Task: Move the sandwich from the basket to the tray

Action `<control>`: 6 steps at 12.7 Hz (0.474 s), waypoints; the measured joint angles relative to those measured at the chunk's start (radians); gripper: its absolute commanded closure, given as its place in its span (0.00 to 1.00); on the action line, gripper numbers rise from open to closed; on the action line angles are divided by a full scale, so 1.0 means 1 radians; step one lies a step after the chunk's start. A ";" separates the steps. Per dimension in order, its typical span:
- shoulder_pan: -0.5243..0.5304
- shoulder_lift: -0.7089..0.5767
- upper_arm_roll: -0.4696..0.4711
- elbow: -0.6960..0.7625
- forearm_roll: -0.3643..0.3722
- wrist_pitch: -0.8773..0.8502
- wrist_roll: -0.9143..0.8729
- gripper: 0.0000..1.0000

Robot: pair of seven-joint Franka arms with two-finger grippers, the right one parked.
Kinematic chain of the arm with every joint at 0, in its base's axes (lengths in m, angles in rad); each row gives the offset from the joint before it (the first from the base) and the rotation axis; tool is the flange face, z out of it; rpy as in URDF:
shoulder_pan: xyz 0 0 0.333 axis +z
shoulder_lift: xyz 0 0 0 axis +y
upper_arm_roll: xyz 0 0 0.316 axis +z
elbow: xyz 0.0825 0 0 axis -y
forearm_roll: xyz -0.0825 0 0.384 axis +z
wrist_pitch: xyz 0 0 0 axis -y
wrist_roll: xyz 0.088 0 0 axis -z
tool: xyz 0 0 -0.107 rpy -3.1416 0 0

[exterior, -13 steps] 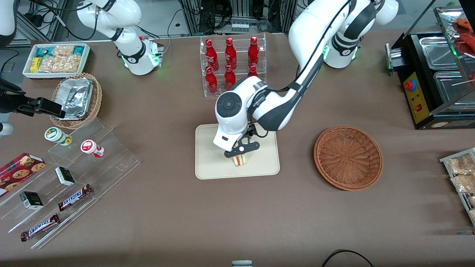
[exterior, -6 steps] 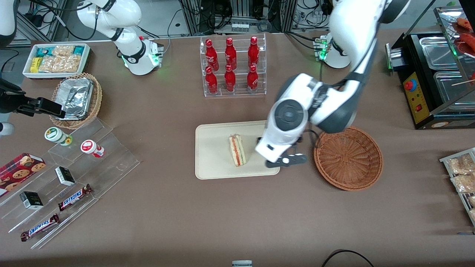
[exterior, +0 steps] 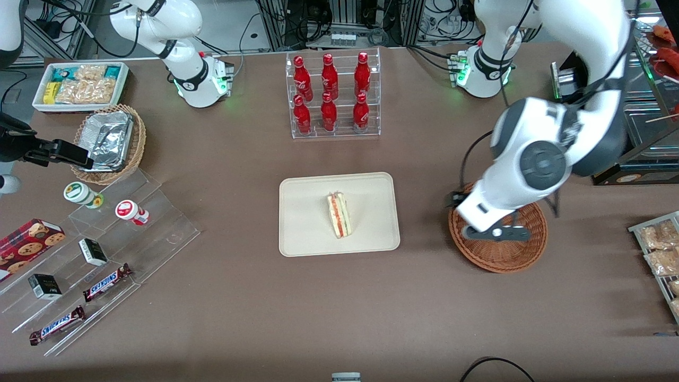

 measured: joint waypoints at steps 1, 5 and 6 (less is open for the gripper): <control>0.039 -0.037 0.000 -0.016 -0.001 -0.027 0.074 0.00; 0.146 -0.149 0.001 -0.031 -0.003 -0.127 0.247 0.00; 0.160 -0.169 0.001 -0.032 -0.003 -0.141 0.260 0.00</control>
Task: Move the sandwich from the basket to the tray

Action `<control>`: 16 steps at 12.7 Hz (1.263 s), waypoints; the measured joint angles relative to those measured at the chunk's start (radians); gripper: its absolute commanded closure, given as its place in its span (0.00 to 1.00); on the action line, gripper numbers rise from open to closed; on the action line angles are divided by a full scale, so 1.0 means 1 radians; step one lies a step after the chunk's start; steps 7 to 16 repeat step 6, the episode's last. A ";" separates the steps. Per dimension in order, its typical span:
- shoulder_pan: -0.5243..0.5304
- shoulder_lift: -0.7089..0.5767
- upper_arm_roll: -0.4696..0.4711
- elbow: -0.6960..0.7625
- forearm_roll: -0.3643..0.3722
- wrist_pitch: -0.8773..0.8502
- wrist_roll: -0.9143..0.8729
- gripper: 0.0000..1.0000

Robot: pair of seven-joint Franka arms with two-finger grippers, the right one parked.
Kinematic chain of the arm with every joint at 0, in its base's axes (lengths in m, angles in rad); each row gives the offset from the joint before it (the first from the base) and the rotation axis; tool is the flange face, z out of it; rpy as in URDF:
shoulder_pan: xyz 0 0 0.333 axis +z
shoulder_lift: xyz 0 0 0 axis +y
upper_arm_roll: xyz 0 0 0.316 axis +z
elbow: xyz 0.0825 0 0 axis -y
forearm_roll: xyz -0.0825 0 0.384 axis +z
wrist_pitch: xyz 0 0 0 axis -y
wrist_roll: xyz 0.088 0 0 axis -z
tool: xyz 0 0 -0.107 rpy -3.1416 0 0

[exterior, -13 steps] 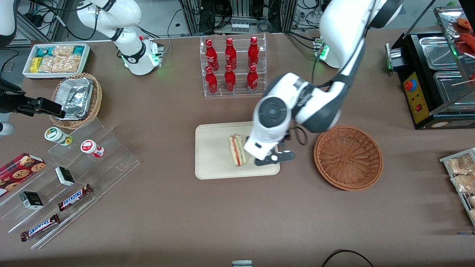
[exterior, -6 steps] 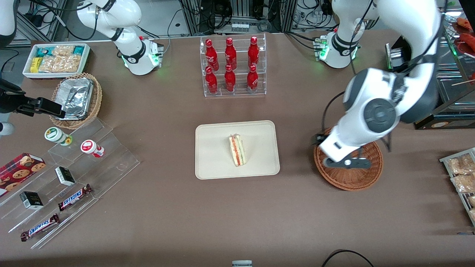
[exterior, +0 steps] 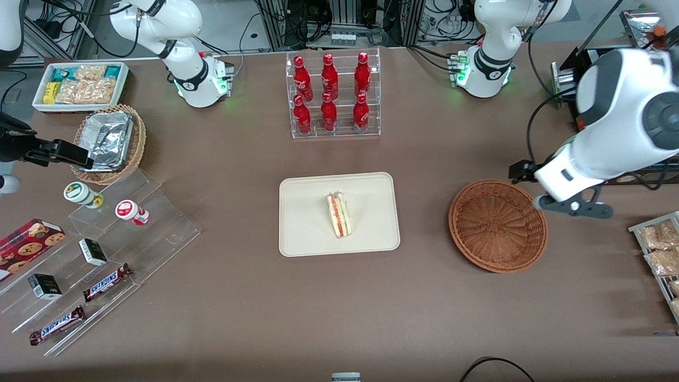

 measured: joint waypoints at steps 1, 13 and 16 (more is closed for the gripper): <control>0.007 -0.019 0.000 0.000 0.000 -0.007 0.005 0.00; 0.011 -0.098 0.030 -0.001 0.000 -0.023 0.011 0.00; 0.011 -0.098 0.030 -0.001 0.000 -0.023 0.011 0.00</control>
